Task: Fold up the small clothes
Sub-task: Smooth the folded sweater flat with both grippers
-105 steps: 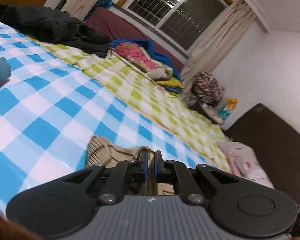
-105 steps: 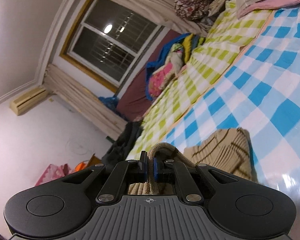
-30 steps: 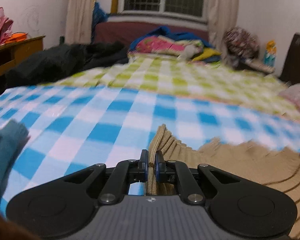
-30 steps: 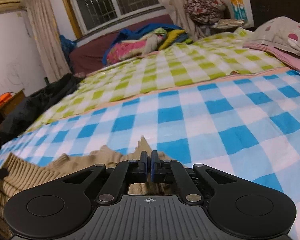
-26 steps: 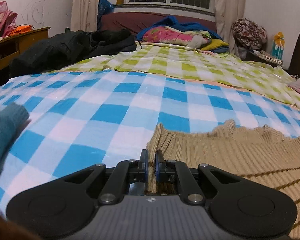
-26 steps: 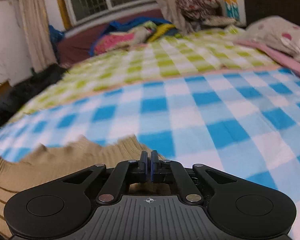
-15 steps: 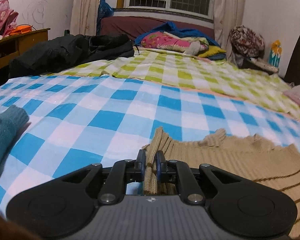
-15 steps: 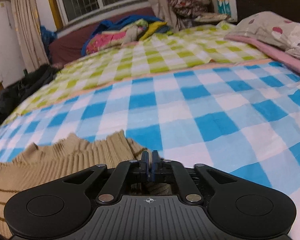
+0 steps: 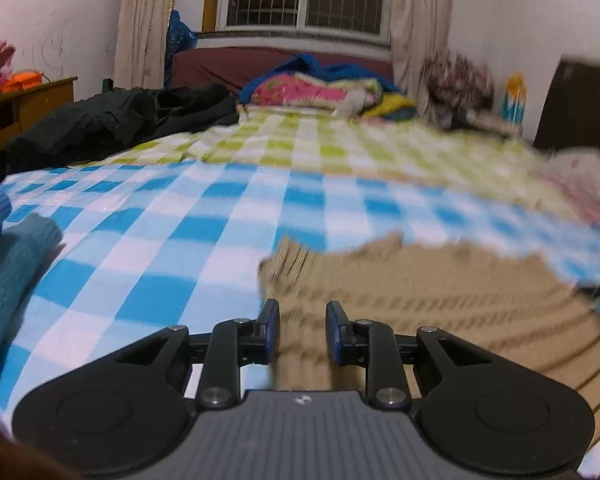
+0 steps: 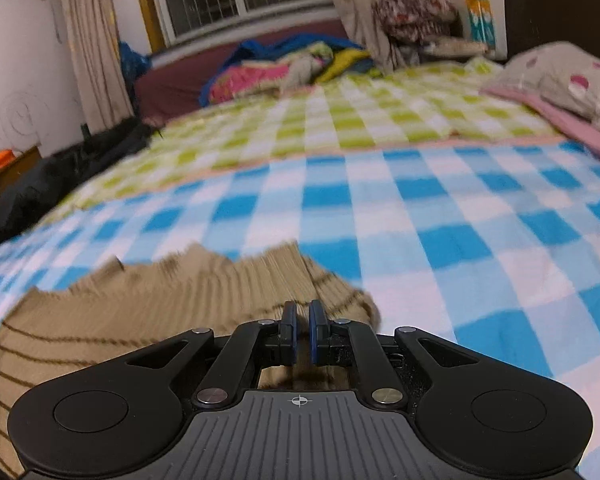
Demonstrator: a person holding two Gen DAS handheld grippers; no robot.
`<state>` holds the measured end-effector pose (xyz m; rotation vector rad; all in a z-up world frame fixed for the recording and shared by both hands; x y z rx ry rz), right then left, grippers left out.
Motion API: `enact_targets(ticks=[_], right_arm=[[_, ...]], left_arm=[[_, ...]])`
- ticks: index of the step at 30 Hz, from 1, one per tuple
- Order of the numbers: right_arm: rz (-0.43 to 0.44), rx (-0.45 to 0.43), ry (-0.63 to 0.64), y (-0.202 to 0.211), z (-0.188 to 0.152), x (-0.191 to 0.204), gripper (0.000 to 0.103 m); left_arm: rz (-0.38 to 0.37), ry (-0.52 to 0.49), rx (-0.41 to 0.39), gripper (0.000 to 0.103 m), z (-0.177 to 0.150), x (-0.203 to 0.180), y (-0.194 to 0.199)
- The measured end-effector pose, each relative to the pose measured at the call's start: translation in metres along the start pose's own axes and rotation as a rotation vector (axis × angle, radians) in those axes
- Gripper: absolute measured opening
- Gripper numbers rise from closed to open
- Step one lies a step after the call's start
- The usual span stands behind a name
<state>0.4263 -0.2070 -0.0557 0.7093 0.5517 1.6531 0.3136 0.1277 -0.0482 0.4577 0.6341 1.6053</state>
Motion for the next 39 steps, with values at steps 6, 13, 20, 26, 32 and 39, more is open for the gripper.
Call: enact_targets(ticks=[6, 13, 20, 26, 32, 39], right_arm=[[-0.008, 0.001, 0.003, 0.004, 0.005, -0.002, 0.016], [0.006, 0.028, 0.016, -0.024, 0.02, 0.01, 0.032], [0.067, 0.044, -0.028, -0.023, 0.02, 0.005, 0.009], [0.032, 0.024, -0.124, -0.021, 0.025, -0.014, 0.008], [-0.032, 0.035, -0.067, -0.031, 0.015, -0.012, 0.012], [-0.053, -0.053, -0.035, 0.009, 0.022, -0.003, 0.024]], left_arm=[[-0.031, 0.087, 0.022, 0.035, -0.007, 0.011, -0.009], [-0.029, 0.056, 0.025, 0.035, -0.006, 0.005, -0.009], [-0.033, 0.051, 0.017, 0.036, -0.002, 0.002, -0.005], [0.004, 0.002, 0.013, 0.038, -0.01, -0.008, -0.009], [-0.007, 0.055, 0.014, 0.04, -0.009, 0.002, 0.0], [-0.01, 0.067, -0.002, 0.04, -0.016, 0.004, 0.018]])
Point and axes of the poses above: each gripper's, at about its wrist camera, not at the fingertips, and y roughly against the way its jaws point, x to its left, z to its top, the point moved 7 cm from there along -y, roughly the way its jaws point, and after that the axes turned 6 degrees about x, right-handed, at the moved point
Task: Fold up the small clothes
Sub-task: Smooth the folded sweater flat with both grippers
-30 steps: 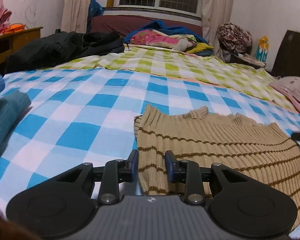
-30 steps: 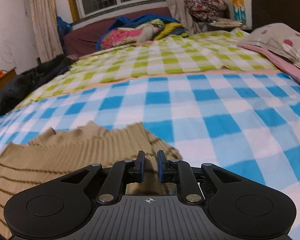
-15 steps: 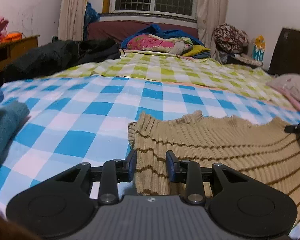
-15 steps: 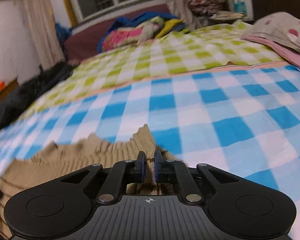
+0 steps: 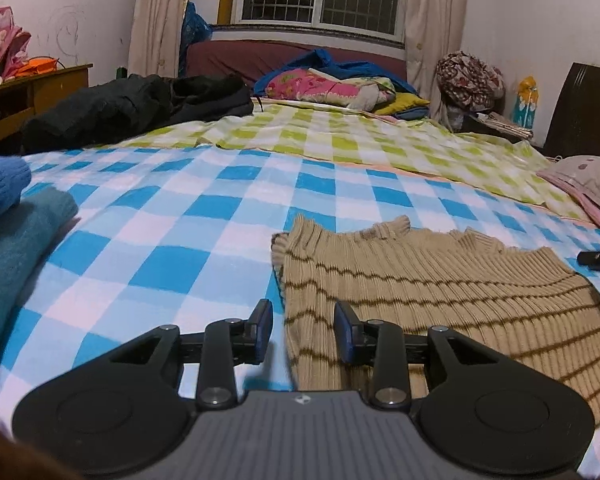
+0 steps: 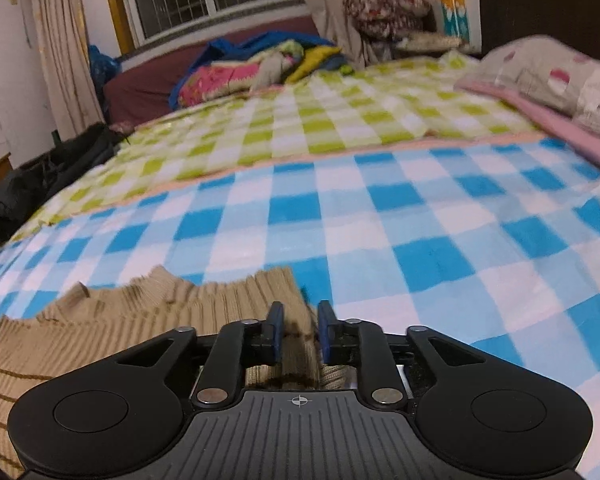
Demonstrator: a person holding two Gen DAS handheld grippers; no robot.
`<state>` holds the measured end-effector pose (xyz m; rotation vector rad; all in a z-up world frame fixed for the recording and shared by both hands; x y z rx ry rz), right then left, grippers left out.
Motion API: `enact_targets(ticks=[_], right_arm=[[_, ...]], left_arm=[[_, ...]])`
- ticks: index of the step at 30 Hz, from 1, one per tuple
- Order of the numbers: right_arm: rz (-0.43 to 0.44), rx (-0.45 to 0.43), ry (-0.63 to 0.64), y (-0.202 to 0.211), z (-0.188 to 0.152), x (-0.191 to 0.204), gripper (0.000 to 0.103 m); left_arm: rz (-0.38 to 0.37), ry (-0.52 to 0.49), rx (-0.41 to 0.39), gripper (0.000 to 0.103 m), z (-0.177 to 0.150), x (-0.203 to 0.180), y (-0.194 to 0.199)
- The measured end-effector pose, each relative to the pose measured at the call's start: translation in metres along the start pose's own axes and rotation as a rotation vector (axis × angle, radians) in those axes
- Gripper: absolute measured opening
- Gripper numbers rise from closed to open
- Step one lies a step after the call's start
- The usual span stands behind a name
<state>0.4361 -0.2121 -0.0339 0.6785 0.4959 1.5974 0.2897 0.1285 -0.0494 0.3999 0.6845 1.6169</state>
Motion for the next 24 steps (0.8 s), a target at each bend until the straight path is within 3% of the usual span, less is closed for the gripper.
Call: enact_targets(ticks=[5, 8, 10, 14, 18, 24], right_arm=[[0.034, -0.056, 0.053, 0.037, -0.018, 0.012, 0.024], [0.028, -0.018, 0.068, 0.039, -0.04, 0.008, 0.024], [0.0, 0.062, 0.06, 0.025, -0.053, 0.002, 0.025], [0.054, 0.033, -0.037, 0.037, -0.055, -0.009, 0.026], [0.089, -0.018, -0.019, 0.06, -0.065, -0.011, 0.027], [0.089, 0.06, 0.012, 0.053, -0.076, -0.01, 0.027]], left_arm=[[0.013, 0.023, 0.01, 0.04, -0.011, 0.006, 0.008], [0.025, 0.022, 0.034, 0.041, -0.017, 0.007, 0.008], [0.046, 0.014, 0.052, 0.042, -0.021, 0.007, 0.005], [0.075, 0.01, 0.059, 0.042, -0.017, 0.002, 0.019], [0.114, -0.022, 0.055, 0.042, -0.018, -0.009, 0.032], [0.174, -0.095, 0.15, 0.042, -0.03, -0.026, 0.032]])
Point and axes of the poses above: each gripper's, at about its wrist camera, not at the fingertips, and y roughly against the way its jaws point, x to its left, z to its top, the point moved 7 cm from there along -y, roughly the way its jaws point, and after that the axes turned 6 degrees about x, right-handed, at the moved point
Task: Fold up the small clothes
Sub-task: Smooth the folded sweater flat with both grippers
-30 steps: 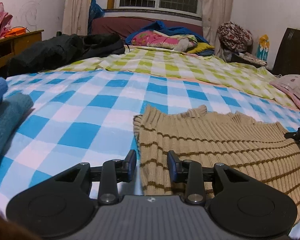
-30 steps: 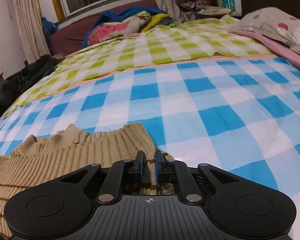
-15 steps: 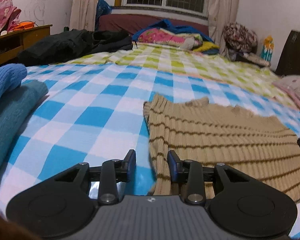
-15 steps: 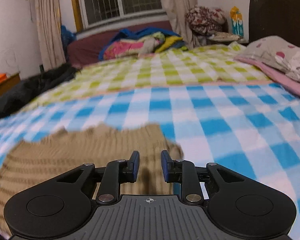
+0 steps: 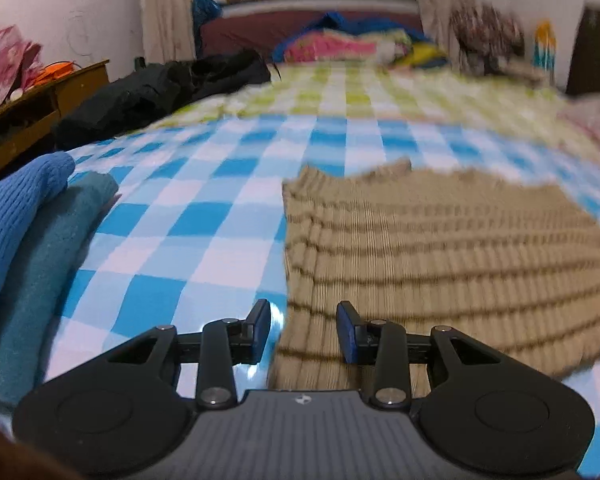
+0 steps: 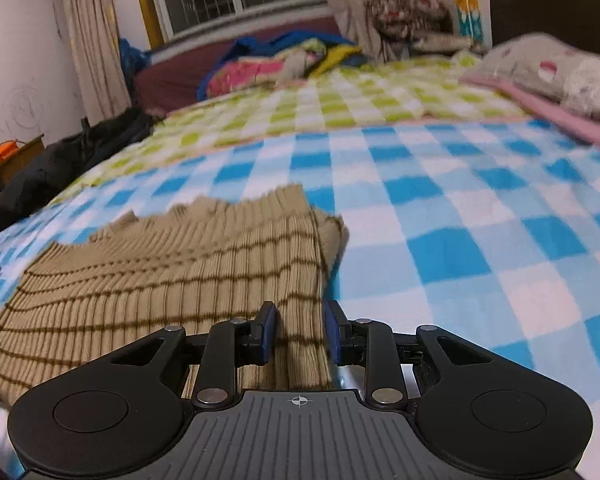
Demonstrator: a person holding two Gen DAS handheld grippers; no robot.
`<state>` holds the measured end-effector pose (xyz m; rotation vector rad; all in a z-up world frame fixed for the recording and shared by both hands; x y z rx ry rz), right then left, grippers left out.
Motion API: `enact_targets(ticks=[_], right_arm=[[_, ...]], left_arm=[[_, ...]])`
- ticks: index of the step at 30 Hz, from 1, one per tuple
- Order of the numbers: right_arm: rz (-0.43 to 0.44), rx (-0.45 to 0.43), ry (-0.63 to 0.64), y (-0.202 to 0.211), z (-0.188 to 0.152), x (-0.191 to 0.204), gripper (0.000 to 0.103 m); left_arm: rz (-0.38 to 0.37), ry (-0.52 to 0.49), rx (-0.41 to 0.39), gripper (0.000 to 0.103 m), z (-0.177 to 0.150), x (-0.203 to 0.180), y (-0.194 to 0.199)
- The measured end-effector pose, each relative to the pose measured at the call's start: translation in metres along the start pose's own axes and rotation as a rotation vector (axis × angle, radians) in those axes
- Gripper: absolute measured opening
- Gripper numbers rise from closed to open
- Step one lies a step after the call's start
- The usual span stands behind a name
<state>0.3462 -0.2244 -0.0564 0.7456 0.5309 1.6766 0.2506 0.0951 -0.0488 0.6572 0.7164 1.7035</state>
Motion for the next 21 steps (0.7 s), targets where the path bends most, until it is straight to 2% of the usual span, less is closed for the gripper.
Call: enact_targets(ticks=[7, 11, 14, 21], right_arm=[[-0.037, -0.021, 0.049, 0.015, -0.003, 0.002, 0.028], [-0.05, -0.013, 0.043, 0.01, -0.006, 0.004, 0.028], [-0.062, -0.016, 0.068, 0.013, -0.008, 0.008, 0.028], [-0.121, 0.004, 0.062, 0.008, -0.012, 0.015, 0.028]], left_arm=[[-0.035, 0.03, 0.068, 0.044, -0.009, 0.001, -0.013], [-0.059, 0.026, 0.047, 0.045, -0.012, 0.007, -0.007], [-0.11, 0.04, 0.016, 0.045, -0.014, 0.007, -0.003], [-0.18, 0.037, 0.009, 0.049, -0.017, 0.011, -0.016]])
Point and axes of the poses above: each gripper's, at about its wrist camera, not at the fingertips, and y roughly against the way its jaws point, x to its left, z to its top, the point moved 7 cm from there along -y, roughly the way its jaws point, and after that the axes turned 6 degrees about x, right-handed, at the moved point
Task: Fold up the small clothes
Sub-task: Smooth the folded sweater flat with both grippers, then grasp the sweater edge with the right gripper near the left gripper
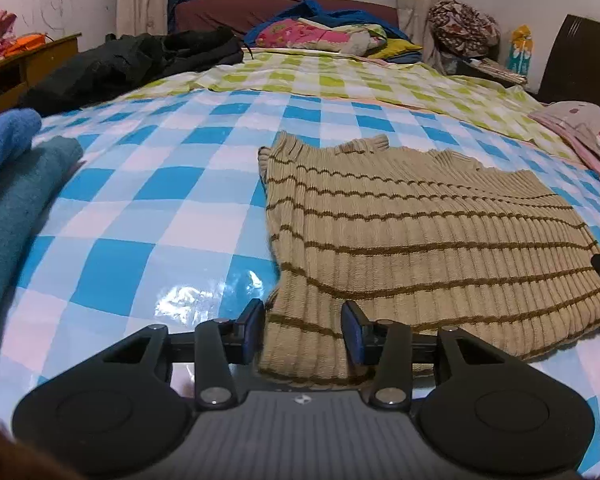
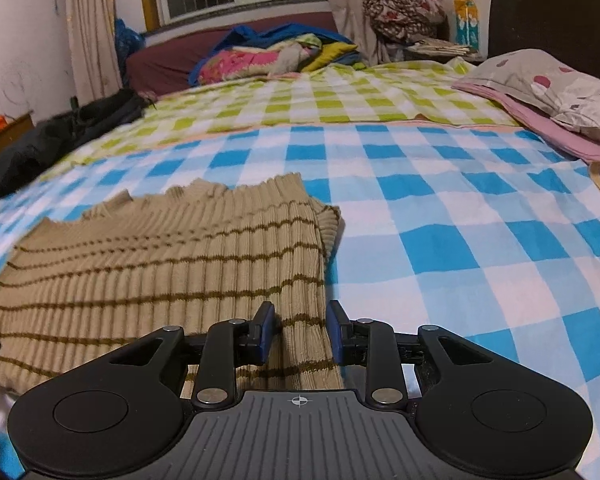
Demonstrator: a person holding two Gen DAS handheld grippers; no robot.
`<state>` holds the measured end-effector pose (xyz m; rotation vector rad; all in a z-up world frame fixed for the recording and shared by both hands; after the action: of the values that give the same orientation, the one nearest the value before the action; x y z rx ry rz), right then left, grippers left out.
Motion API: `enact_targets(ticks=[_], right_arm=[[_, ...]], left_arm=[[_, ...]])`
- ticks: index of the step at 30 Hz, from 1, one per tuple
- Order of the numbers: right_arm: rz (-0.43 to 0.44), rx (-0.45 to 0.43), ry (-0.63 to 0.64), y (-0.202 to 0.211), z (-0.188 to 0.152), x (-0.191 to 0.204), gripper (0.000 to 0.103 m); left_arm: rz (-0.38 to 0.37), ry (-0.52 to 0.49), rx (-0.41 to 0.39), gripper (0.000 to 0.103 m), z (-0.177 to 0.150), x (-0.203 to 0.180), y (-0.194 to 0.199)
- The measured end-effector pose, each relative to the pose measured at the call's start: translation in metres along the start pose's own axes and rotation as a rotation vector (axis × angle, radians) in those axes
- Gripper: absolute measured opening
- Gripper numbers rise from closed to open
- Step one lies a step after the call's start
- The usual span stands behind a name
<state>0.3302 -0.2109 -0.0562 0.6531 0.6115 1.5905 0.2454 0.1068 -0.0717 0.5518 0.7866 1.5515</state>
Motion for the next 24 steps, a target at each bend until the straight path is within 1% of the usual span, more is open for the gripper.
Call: enact_targets(ticks=[3, 7, 10, 12, 14, 16, 18, 21, 24], right_arm=[[-0.022, 0.018, -0.002, -0.003, -0.001, -0.001, 0.032], [-0.047, 0.016, 0.005, 0.008, 0.004, 0.002, 0.033], [-0.055, -0.007, 0.04, 0.02, 0.013, 0.016, 0.033], [-0.058, -0.019, 0.08, 0.026, 0.021, 0.032, 0.033], [-0.032, -0.011, 0.117, 0.025, 0.028, 0.055, 0.034], [0.015, 0.009, 0.15, 0.021, 0.033, 0.082, 0.034], [0.063, 0.028, 0.179, 0.015, 0.039, 0.112, 0.035], [0.13, 0.052, 0.215, 0.002, 0.047, 0.158, 0.037], [0.196, 0.087, 0.263, -0.014, 0.053, 0.205, 0.04]], left_arm=[[-0.031, 0.007, -0.009, 0.049, 0.0, 0.004, 0.0], [-0.067, 0.039, -0.04, 0.049, -0.002, 0.008, 0.004], [-0.102, 0.085, -0.069, 0.049, -0.005, 0.015, 0.008], [-0.126, 0.117, -0.081, 0.049, -0.008, 0.021, 0.01], [-0.141, 0.125, -0.088, 0.049, -0.009, 0.025, 0.01], [-0.138, 0.104, -0.089, 0.049, -0.007, 0.026, 0.01], [-0.144, 0.106, -0.103, 0.049, -0.005, 0.027, 0.012], [-0.191, 0.132, -0.078, 0.05, -0.008, 0.029, 0.01], [-0.183, 0.109, -0.086, 0.05, -0.012, 0.026, 0.008]])
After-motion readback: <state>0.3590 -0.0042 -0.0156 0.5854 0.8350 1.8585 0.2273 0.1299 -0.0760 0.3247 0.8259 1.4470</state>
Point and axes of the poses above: each gripper's, at about its wrist camera, not at the fingertips, and y roughly against the way its jaws point, x to its left, z to its top, the point moved 7 cm from there along -y, roughly the way its jaws point, and after that the axes turned 6 degrees about x, right-handed, at the moved point
